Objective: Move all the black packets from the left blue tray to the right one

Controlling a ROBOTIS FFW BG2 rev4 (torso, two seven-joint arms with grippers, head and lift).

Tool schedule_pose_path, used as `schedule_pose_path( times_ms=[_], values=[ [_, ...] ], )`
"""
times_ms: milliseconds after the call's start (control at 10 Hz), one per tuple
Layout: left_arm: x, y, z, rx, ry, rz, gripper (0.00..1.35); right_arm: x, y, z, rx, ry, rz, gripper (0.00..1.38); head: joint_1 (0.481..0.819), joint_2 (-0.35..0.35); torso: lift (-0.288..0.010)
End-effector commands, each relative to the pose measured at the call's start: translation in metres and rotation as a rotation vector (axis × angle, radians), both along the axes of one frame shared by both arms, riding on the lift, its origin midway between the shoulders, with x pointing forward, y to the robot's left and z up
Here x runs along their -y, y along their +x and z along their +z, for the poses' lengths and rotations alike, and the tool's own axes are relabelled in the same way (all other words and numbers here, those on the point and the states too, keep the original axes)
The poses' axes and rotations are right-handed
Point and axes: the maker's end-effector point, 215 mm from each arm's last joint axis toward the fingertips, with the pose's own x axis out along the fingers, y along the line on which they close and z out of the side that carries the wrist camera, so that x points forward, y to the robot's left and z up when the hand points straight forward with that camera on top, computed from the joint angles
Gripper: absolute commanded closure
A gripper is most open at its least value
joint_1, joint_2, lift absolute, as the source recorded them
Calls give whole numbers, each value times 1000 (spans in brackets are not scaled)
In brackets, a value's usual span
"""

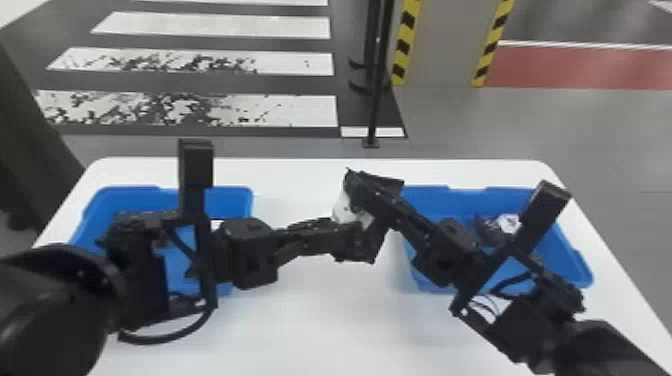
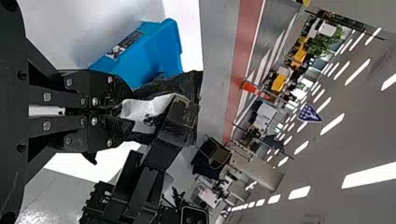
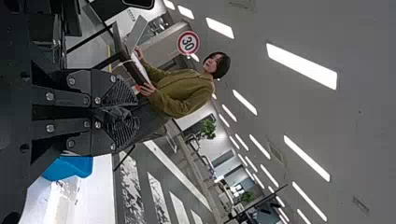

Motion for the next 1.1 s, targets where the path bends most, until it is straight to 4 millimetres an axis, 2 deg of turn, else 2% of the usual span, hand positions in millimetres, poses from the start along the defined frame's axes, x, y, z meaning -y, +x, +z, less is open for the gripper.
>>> schedule_pose_path(
  times_ms=[0, 100, 200, 400, 500, 600, 700, 900, 1000],
  values=[
    [-3, -1, -4, -19, -13, 18, 664, 4, 5, 3, 3, 14, -8, 1274, 695, -43, -140],
    [-13, 1, -13, -33, -1, 47, 242, 16, 16, 2, 8, 6, -33, 1274, 695, -42, -140],
    [-24, 2, -20, -47, 3, 75, 81, 35, 30, -3, 7, -17, -72, 1273, 695, -43, -140],
    [-53, 11, -22, -37, -2, 153, 144, 94, 72, -30, -21, -100, -187, 1273, 695, -60, -140],
    [-79, 16, -24, -27, 18, 216, 144, 124, 95, -53, -64, -139, -243, 1273, 695, -76, -140],
    [-108, 22, -27, -18, 50, 279, 154, 167, 118, -78, -97, -228, -328, 1273, 695, -87, -140],
    [-135, 28, -30, -6, 80, 332, 160, 199, 135, -105, -151, -273, -382, 1273, 695, -91, -140],
    [-182, 34, -32, 7, 132, 428, 160, 260, 150, -137, -221, -365, -506, 1243, 695, -109, -140],
    [-208, 37, -31, 25, 180, 482, 160, 273, 149, -151, -256, -382, -533, 958, 695, -115, -140]
  ],
)
